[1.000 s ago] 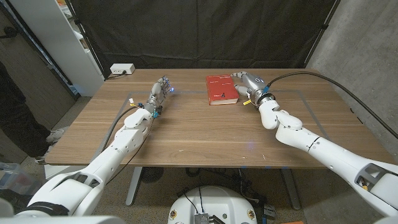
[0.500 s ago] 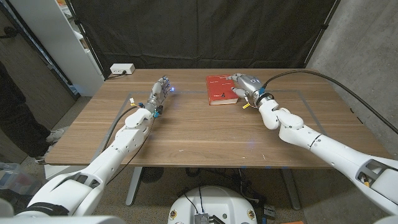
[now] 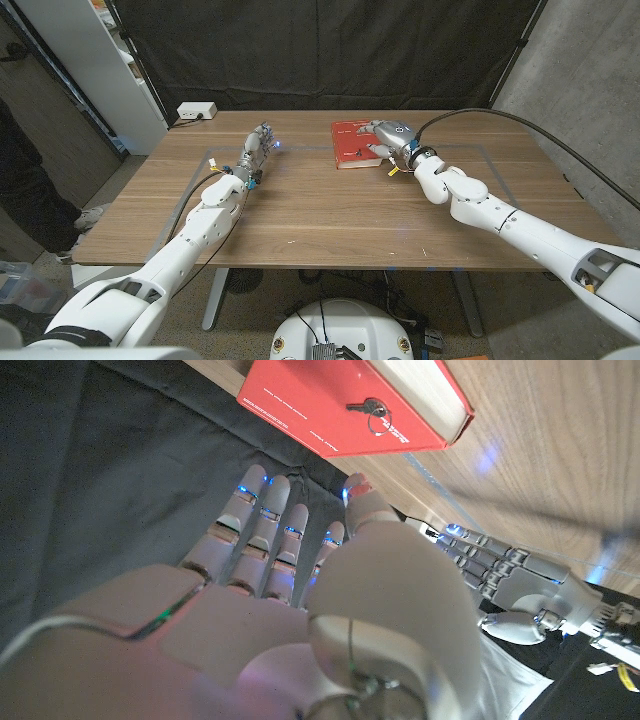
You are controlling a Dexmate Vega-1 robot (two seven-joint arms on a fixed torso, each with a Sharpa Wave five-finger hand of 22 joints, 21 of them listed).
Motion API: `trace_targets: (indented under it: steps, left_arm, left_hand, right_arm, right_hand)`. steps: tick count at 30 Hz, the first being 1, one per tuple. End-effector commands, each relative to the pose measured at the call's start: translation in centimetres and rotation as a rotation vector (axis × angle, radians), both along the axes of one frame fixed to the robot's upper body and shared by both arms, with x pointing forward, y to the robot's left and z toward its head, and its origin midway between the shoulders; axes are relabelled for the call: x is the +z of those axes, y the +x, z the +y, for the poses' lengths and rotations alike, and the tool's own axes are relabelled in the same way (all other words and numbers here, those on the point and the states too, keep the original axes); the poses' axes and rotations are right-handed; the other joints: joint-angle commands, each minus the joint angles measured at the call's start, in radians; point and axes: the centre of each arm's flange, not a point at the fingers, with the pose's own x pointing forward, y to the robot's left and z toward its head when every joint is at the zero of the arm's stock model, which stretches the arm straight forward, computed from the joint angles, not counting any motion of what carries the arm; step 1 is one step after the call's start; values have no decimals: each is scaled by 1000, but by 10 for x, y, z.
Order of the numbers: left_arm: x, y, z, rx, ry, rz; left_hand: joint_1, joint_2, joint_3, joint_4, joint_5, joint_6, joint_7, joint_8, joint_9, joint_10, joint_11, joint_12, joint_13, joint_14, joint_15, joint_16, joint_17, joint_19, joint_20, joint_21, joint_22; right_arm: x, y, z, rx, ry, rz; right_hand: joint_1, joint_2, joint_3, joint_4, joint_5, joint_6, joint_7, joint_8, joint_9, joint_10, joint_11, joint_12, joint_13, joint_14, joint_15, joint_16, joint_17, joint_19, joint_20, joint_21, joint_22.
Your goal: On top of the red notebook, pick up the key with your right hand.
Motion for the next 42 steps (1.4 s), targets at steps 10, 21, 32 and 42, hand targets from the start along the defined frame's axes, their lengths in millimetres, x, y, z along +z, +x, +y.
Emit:
trace_targets:
  steps: [10, 21, 32, 42]
  left_arm:
    - [0, -4, 8, 10, -12, -9]
    - [0, -3, 10, 11, -16, -10]
    - [1, -2, 12, 14, -23, -17]
    - [3, -1, 13, 16, -32, -22]
  left_hand:
    - [-11, 90, -4, 0, 7, 8, 1, 6, 4, -11, 2, 3, 3, -78, 7, 2, 4, -98, 5, -3, 2]
    - [-11, 90, -6, 0, 7, 9, 1, 6, 4, -12, 3, 4, 3, -79, 6, 3, 4, -98, 6, -6, 2]
    - [-12, 85, -11, 0, 7, 11, -1, 6, 4, -11, 1, 4, 3, -79, 5, 3, 4, -97, 4, -8, 2]
    - [-13, 82, -14, 0, 6, 12, 0, 6, 4, -11, 2, 4, 3, -78, 6, 3, 4, -96, 4, -9, 2]
  right_arm:
    - [3, 13, 15, 2, -100, 4]
    - [8, 20, 20, 6, -137, 4]
    - [13, 26, 22, 0, -159, 4]
    - [13, 30, 24, 0, -178, 16]
  right_hand:
    - [-16, 14, -7, 16, 2, 20, 3, 2, 1, 14, -1, 5, 1, 7, -87, 6, 4, -2, 0, 13, 2]
    - [-18, 13, -10, 15, 4, 14, 4, -3, 1, 18, -3, 7, 0, 9, -88, 1, 2, -2, 1, 16, 2]
    - [-20, 10, -13, 13, 7, 12, 9, -5, 1, 18, -4, 8, 0, 11, -87, -3, 1, -4, 2, 18, 1]
    - [-21, 10, -16, 13, 9, 15, 13, -4, 1, 19, -5, 8, 0, 13, -89, -4, 3, -5, 2, 20, 1]
